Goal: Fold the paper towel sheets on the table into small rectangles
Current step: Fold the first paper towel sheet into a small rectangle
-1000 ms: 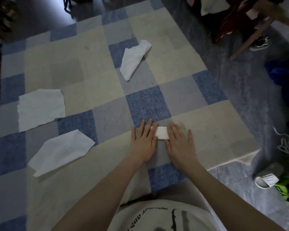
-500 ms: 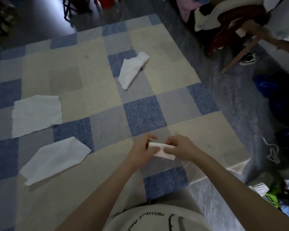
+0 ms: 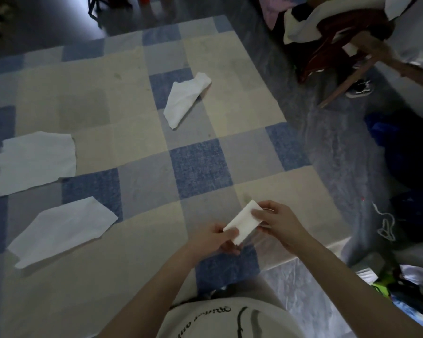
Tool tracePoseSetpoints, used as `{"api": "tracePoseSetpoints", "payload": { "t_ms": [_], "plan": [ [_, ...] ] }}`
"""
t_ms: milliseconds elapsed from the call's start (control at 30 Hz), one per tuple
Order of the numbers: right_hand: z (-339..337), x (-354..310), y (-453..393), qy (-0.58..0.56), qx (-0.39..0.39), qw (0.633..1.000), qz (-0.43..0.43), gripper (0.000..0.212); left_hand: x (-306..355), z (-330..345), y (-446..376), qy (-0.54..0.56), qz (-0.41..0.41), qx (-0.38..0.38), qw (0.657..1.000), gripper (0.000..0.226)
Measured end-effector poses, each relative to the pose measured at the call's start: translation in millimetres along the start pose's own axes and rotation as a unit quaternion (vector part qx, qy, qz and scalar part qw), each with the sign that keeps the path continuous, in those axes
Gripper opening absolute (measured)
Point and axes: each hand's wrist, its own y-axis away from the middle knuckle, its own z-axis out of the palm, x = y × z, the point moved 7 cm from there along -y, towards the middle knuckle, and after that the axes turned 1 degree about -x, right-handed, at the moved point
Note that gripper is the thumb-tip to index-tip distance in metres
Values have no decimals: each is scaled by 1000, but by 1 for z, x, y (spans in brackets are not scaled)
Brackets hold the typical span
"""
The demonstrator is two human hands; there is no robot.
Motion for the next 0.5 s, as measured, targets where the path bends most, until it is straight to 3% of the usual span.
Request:
{"api": "tracePoseSetpoints", "payload": {
  "t_ms": [167,300,367,500],
  "plan": [
    [-2,3,-5,30,-42,998,43,18,-5,13,-12,65,-17,100,993,12],
    [-26,-24,-27,78,-1,997,8,12,-4,27,-18,-18,30,45,998,11],
    [-41,-46,-48,160,19,986,-46,9,-2,25,-18,11,30,70,997,15],
    [-46,-81,-90,345,1,931,-122,12,-1,14,-14,50,42,150,987,18]
  ]
}}
